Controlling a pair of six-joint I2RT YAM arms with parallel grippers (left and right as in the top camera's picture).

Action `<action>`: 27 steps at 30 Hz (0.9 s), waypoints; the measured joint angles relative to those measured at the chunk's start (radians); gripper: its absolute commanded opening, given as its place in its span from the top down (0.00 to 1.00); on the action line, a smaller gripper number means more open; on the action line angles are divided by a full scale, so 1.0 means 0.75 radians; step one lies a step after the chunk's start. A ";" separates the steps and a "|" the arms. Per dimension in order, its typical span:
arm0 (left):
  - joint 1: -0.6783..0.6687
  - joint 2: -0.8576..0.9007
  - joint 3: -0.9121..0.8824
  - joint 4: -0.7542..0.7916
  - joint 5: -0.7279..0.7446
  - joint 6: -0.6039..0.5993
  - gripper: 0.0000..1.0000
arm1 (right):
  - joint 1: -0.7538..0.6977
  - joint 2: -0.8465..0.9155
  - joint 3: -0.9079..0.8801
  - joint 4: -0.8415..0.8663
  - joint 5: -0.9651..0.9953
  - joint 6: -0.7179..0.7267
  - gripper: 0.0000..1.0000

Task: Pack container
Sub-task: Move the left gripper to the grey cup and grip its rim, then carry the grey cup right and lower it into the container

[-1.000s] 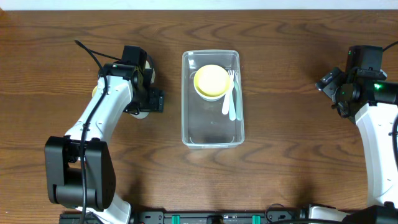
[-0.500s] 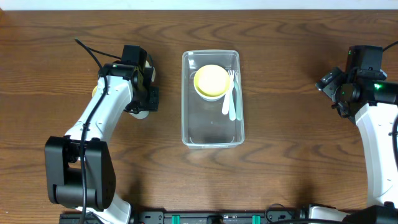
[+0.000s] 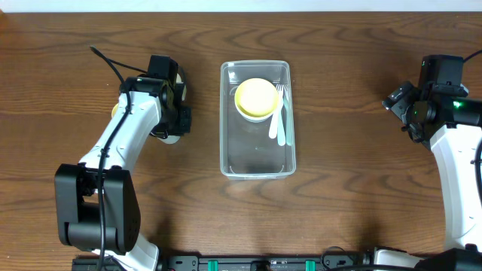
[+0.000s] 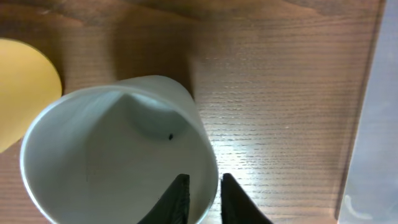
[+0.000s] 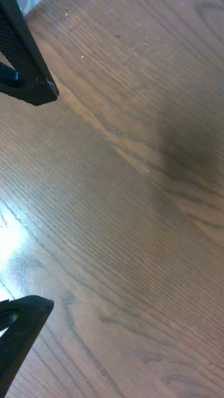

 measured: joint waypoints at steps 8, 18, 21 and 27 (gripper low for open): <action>-0.001 0.000 0.000 -0.022 -0.010 -0.012 0.94 | 0.000 0.000 0.000 0.000 0.000 0.000 0.01; -0.001 -0.004 0.000 -0.119 -0.011 -0.070 0.94 | 0.000 0.000 0.000 0.000 0.000 0.000 0.01; -0.001 -0.021 0.000 -0.171 -0.010 -0.085 0.94 | 0.000 0.000 0.000 0.000 0.000 0.000 0.01; -0.032 -0.193 0.001 -0.213 -0.010 -0.107 0.94 | 0.000 0.000 0.000 0.000 0.000 0.000 0.01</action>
